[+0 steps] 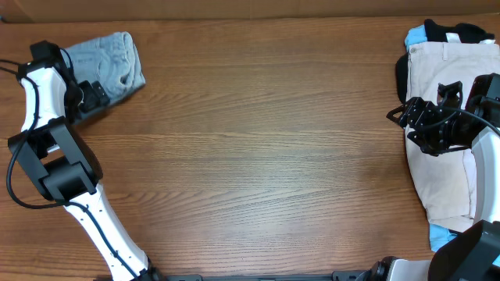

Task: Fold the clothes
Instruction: 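Press and square the folded shorts in the corner with the left gripper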

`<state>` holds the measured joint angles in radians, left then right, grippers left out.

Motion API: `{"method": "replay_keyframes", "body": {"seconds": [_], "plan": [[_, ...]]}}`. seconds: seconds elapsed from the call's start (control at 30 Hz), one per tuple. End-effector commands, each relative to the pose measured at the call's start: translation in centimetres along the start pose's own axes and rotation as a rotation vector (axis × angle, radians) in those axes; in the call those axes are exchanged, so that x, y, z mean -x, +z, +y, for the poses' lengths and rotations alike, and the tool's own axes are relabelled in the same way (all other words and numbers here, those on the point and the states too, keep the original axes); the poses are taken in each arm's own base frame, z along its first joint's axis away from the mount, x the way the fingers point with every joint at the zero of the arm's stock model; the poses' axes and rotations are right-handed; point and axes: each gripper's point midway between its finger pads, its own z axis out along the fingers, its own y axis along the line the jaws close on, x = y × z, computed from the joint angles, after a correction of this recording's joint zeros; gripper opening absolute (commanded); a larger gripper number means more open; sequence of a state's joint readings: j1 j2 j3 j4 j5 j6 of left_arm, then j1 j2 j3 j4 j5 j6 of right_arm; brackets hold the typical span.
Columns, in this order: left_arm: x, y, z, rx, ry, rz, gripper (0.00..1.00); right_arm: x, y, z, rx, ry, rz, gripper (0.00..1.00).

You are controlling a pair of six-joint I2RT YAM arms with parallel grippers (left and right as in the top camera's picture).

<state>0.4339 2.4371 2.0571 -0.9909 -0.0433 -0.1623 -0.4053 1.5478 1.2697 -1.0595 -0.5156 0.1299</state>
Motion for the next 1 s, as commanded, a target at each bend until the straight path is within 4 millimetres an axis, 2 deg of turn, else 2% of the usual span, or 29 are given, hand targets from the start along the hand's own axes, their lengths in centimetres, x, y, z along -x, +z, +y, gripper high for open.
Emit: {"method": "replay_keyframes", "body": {"seconds": [0.0,0.2,0.4,0.5,0.57,0.7,0.83,0.87,0.97], "plan": [[0.8,2.2,1.3,0.067,0.003,-0.047,1.0,0.2,-0.2,0.0,-0.005,-0.013,-0.01,0.82],[3.5,2.0,0.8,0.058,0.083,-0.153,1.0,0.3,-0.2,0.0,-0.005,-0.013,-0.011,0.82],[4.9,1.4,3.2,0.214,0.13,-0.211,1.0,0.3,-0.2,0.0,-0.005,-0.013,-0.011,0.82],[5.6,0.7,3.1,0.215,0.129,-0.236,0.99,0.3,-0.1,0.0,-0.005,-0.013,-0.011,0.82],[6.1,-0.1,2.3,0.198,0.136,-0.257,1.0,0.4,-0.2,0.0,-0.004,-0.015,-0.014,0.82],[7.7,-3.1,0.1,0.182,0.169,-0.329,1.0,0.4,-0.2,0.1,-0.004,-0.015,-0.016,0.82],[8.9,-6.4,-2.9,0.144,0.207,-0.402,1.0,0.4,-0.2,0.1,-0.004,-0.016,-0.016,0.82],[9.0,-7.4,-4.2,0.113,0.223,-0.421,1.0,0.4,-0.2,0.1,-0.004,-0.016,-0.016,0.82],[8.8,-8.3,-6.3,0.064,0.252,-0.436,1.0,0.5,-0.2,0.1,-0.004,-0.018,-0.019,0.83]]}}
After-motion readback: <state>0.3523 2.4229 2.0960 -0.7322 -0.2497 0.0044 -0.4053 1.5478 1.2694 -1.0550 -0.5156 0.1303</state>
